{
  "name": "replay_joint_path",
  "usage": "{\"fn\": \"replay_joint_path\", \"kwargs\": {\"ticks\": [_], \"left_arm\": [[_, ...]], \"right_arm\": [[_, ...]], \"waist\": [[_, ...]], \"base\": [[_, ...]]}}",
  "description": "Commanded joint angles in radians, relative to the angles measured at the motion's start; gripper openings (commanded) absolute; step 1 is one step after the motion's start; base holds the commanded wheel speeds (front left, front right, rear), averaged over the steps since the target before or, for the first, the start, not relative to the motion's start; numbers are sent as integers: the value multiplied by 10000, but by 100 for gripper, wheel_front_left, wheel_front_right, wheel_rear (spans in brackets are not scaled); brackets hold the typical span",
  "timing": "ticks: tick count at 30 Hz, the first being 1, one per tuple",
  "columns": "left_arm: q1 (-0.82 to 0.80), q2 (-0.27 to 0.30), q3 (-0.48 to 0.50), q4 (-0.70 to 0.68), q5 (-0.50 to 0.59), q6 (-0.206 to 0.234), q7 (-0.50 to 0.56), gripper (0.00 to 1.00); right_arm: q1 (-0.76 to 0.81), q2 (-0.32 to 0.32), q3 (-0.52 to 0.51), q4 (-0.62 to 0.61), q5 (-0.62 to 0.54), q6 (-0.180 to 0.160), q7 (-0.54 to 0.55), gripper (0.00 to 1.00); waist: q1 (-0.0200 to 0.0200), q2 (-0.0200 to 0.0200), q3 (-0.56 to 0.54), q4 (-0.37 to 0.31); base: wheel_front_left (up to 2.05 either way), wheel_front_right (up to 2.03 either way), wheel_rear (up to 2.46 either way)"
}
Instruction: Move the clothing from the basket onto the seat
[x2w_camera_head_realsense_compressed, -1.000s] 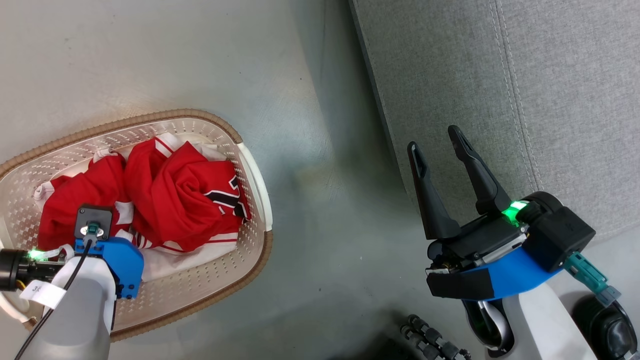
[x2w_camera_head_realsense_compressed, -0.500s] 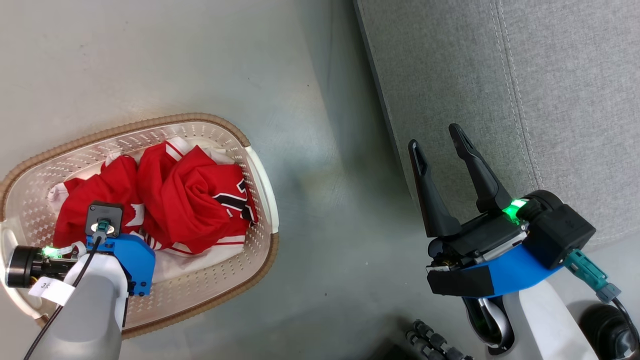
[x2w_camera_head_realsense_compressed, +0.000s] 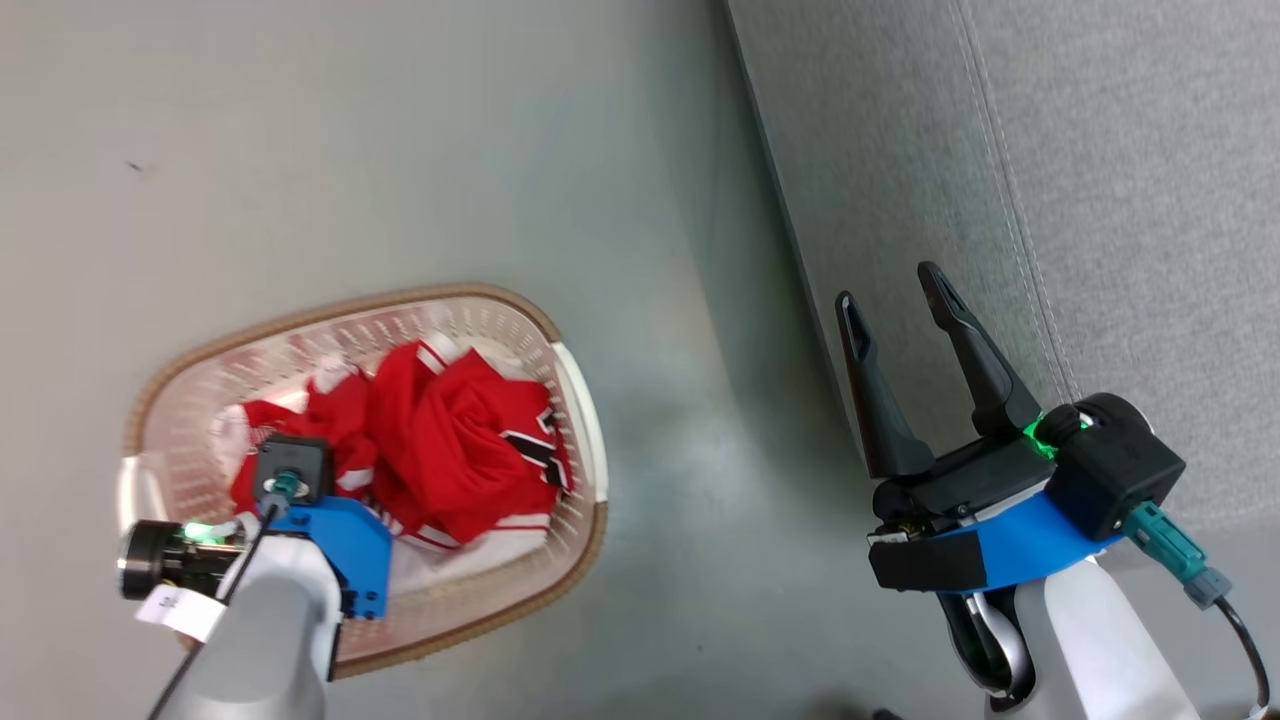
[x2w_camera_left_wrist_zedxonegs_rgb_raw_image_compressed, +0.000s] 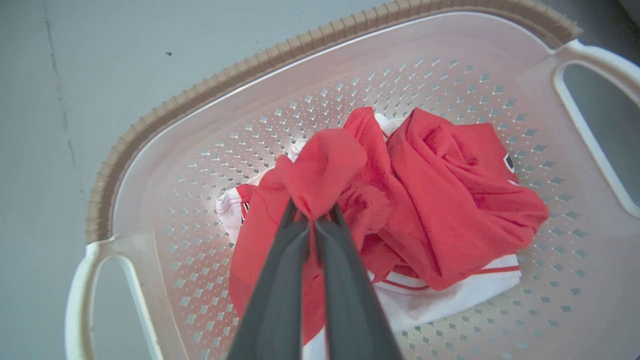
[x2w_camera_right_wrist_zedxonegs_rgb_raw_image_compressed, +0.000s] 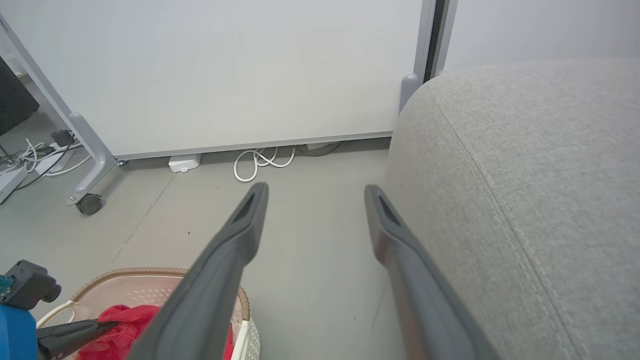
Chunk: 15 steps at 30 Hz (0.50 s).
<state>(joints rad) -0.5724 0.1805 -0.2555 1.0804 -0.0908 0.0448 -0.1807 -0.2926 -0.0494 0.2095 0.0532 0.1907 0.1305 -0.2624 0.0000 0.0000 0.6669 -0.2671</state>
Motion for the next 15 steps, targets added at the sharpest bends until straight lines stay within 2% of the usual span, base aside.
{"fn": "replay_joint_path", "kwargs": {"ticks": [1,10,15], "left_arm": [[135,-119,-42,24,-65,-45,-115,0],[625,-880,-317,79,-395,-518,-640,0],[926,-1103,-581,-114,-480,-787,-787,0]], "right_arm": [[117,-18,-70,75,-106,5,-38,100],[753,-20,-325,550,-529,5,-38,100],[1139,-23,-353,805,-667,5,-38,100]], "waist": [[0,0,-630,459],[0,0,-2429,1349],[0,0,-3451,1765]], "base": [[0,0,0],[0,0,0],[0,0,0]]}}
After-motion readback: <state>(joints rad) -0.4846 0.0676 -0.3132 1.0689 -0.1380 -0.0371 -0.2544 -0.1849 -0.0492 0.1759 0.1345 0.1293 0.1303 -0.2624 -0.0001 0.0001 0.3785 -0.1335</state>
